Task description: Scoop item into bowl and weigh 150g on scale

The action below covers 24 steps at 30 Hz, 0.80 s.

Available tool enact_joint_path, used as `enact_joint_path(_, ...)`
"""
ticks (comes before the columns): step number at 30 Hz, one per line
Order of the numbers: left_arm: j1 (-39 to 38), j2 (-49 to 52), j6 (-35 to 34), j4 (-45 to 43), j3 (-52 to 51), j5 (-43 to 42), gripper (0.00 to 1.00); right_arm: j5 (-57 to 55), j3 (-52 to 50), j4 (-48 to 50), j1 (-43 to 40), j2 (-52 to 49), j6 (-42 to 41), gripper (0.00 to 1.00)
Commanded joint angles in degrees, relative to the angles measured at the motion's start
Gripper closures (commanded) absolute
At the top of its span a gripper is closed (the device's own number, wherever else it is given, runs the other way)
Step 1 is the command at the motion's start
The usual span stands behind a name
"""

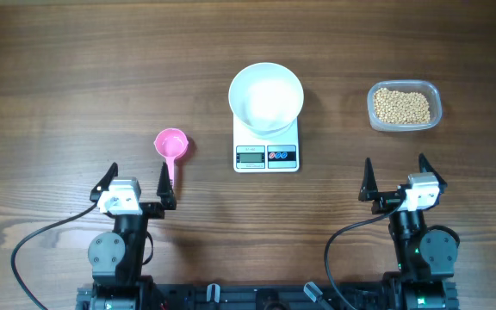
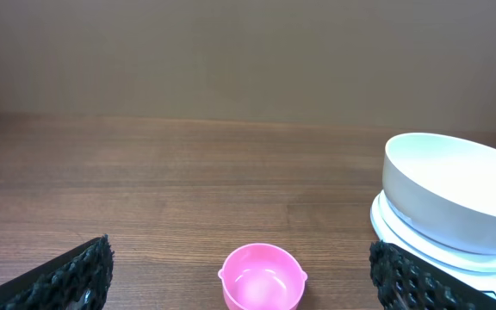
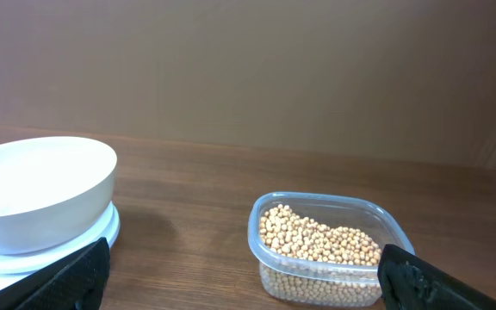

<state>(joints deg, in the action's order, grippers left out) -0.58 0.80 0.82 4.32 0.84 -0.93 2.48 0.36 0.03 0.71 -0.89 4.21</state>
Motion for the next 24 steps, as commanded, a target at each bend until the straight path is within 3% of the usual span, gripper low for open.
enact_joint_path(1,0.07,-0.42,0.87,0.02,-0.50,-0.50,0.00,-0.98,-0.07,0.15,0.35,0.46,0.28,0.00)
enact_joint_path(24,0.07,-0.42,0.87,0.02,-0.52,-0.50,0.00,-0.98,-0.07,0.15,0.35,0.46,0.28,0.01)
